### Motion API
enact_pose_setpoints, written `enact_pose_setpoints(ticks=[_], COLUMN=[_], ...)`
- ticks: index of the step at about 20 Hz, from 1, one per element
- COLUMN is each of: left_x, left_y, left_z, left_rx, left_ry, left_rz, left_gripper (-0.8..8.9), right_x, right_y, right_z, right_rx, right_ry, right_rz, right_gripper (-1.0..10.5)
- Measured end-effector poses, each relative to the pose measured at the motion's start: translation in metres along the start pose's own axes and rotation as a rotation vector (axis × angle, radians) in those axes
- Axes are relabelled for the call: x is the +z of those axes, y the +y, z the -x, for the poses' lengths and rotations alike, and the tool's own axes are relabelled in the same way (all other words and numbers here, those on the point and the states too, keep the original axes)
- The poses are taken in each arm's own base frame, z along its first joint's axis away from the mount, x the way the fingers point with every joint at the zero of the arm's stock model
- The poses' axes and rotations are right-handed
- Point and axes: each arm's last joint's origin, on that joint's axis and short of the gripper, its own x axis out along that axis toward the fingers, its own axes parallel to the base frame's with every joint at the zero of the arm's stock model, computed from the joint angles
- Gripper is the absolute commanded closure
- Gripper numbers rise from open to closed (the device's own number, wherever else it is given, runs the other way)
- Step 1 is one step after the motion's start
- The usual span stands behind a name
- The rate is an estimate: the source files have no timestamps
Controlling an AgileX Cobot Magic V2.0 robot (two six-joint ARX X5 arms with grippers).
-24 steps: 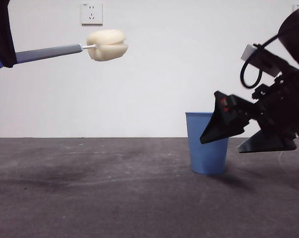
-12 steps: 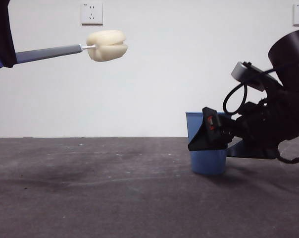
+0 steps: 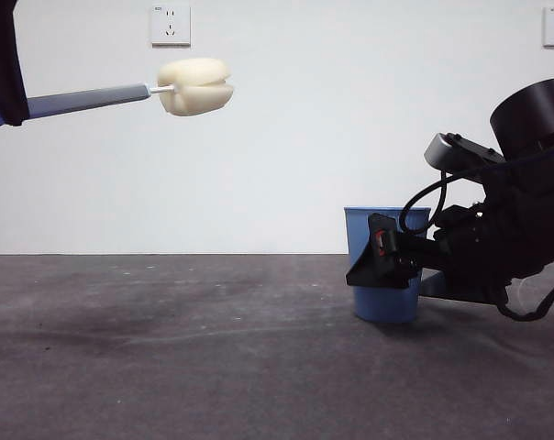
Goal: Pick up the cup brush,pick up the cup,insert the brush into the cup,clean the cup,put the cup brush back,put the cup back to the fixed position on the table
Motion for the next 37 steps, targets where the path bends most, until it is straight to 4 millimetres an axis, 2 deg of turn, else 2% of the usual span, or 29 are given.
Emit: enact_pose_setpoints(ticks=[4,11,14,17,21,22,25,29,34,37], left_x=[0.000,0.000,0.000,-0.003,-0.004,-0.004,-0.004,-0.004,-0.004,-0.003], left_y=[0.000,0.000,0.000,0.001,0.001,0.001,0.001,0.001,-0.002,-0.009], left_z=[0.000,0.000,0.000,0.000,0.000,0.000,0.000,0.000,-0.011,-0.016], left_rx=[0.000,0.000,0.000,0.004,0.001,0.000,-0.001,-0.004,-0.031,-0.078], left_ry=[0.000,0.000,0.004,0.035,0.039,0.039,0.040,0.042,0.108,0.114], left_rz=[0.000,0.000,-0.003,-0.048,-0.143,-0.171,-0.240,-0.334,-0.462,-0.516], left_gripper=[8.22,8.22,8.22,8.22,8.22,8.23,8.23,8.23,8.23,8.23], right_x=[0.000,0.000,0.000,0.010,0.051,0.065,0.090,0.105,0.129,0.128], right_y=[0.001,0.001,0.002,0.007,0.020,0.023,0.030,0.039,0.052,0.058], right_z=[0.000,0.000,0.000,0.012,0.040,0.047,0.062,0.071,0.081,0.084], right_rx=[0.003,0.007,0.007,0.008,-0.020,-0.037,-0.072,-0.092,-0.143,-0.155], right_ry=[-0.004,-0.001,0.006,0.070,0.151,0.185,0.332,0.550,0.669,0.744], right_rz=[-0.010,-0.012,-0.015,-0.020,0.078,0.120,0.228,0.392,0.672,0.855], right_gripper=[7.3,9.6,9.6,9.6,9.6,9.6,9.6,9.6,9.6,9.6])
